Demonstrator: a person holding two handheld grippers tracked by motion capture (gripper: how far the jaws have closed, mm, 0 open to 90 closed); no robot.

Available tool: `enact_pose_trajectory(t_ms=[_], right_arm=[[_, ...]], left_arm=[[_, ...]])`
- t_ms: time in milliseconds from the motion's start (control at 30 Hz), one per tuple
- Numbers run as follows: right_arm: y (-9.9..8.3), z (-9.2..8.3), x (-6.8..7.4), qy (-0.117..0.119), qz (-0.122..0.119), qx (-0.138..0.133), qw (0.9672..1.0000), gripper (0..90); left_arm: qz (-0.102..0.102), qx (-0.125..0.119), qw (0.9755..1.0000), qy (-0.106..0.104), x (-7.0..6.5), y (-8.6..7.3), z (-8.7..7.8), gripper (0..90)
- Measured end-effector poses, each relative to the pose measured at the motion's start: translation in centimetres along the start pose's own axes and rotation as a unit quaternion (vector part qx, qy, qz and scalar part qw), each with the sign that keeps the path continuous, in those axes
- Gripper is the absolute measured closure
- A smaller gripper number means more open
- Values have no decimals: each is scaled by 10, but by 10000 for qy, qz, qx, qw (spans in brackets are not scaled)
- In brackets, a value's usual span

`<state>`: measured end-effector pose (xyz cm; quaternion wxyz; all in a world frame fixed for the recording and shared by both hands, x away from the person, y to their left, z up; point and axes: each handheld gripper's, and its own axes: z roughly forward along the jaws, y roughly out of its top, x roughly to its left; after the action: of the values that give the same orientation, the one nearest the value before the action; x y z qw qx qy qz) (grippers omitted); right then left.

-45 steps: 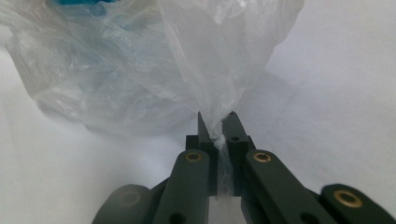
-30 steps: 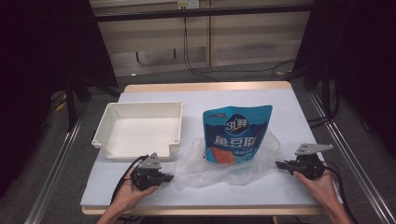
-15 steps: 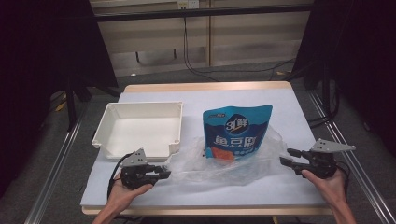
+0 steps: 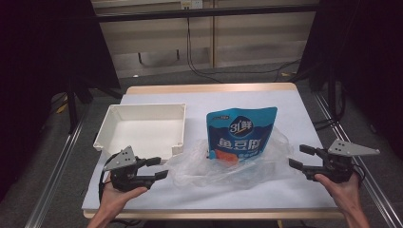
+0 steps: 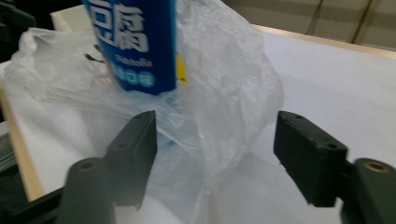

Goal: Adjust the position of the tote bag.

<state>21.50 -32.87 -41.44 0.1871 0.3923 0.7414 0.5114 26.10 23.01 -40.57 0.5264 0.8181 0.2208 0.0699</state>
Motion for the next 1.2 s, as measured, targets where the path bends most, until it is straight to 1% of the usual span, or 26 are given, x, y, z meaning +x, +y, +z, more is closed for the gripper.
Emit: enact_pose_trajectory(t_ms=[33,67,133,167,200,233,300,333,400,467,567,600,633,667,700,733,767,800,833,867,933,967,1067,1100,1167,1200], right_arm=[[3,0,2,107,-9,-8,9999,382],[5,0,3,119,-59,-53,9999,398],[11,-1,5,40,-171,-50,9998,415],[15,-3,5,31,-179,-85,9998,420],[19,-5,4,29,-161,-176,9997,424],[22,-8,4,59,-168,-255,9995,442],[24,-8,6,89,-202,-283,9994,500],[25,-6,7,142,-237,-281,9992,561],[25,-1,12,141,-298,-203,9993,646],[27,5,14,276,-304,-207,9989,722],[30,19,18,439,-368,-55,9983,830],[30,24,19,479,-382,25,9981,862],[31,29,19,474,-401,133,9980,882],[31,34,19,483,-435,222,9976,900],[31,38,17,472,-431,326,9974,900],[31,42,15,428,-446,368,9974,900],[30,46,13,410,-409,387,9976,900],[30,49,11,421,-410,404,9975,900],[29,54,9,392,-398,466,9974,900],[28,58,8,396,-399,542,9969,900],[26,66,7,290,-454,685,9962,900],[26,68,5,269,-425,712,9962,900],[27,74,-2,115,-396,747,9964,900],[28,75,-4,104,-373,748,9964,900],[29,77,-8,133,-339,754,9965,900],[31,78,-8,147,-360,712,9967,900]], left_arm=[[27,-16,10000,21,-2,3,1,510],[37,-36,10000,22,-4,5,2,510],[62,-73,10000,16,-6,9,6,524],[83,-52,10000,4,-7,11,8,524],[83,-52,10000,4,-7,11,8,520],[133,-38,9999,19,-8,16,12,522],[180,-42,9998,3,-9,21,17,540],[171,-34,9998,-4,-11,24,20,564],[237,-21,9997,-84,-14,30,29,629],[321,36,9993,-191,-17,36,41,658],[453,96,9983,-363,-21,44,61,695],[449,150,9980,-412,-22,47,67,708],[437,281,9978,-407,-22,49,74,727],[318,351,9974,-540,-22,50,82,744],[303,387,9968,-624,-24,50,88,769],[411,495,9965,-539,-27,51,93,793],[439,545,9961,-528,-28,51,97,802],[391,525,9962,-571,-27,50,102,809],[386,571,9961,-542,-25,50,106,813],[373,600,9963,-489,-22,49,110,822],[371,702,9961,-384,-16,47,118,824],[403,801,9956,-259,-13,46,121,824],[186,774,9967,-134,-2,44,128,825],[166,837,9963,-105,1,44,130,827],[140,862,9962,-78,4,43,135,831],[100,766,9970,-59,6,45,135,831]])
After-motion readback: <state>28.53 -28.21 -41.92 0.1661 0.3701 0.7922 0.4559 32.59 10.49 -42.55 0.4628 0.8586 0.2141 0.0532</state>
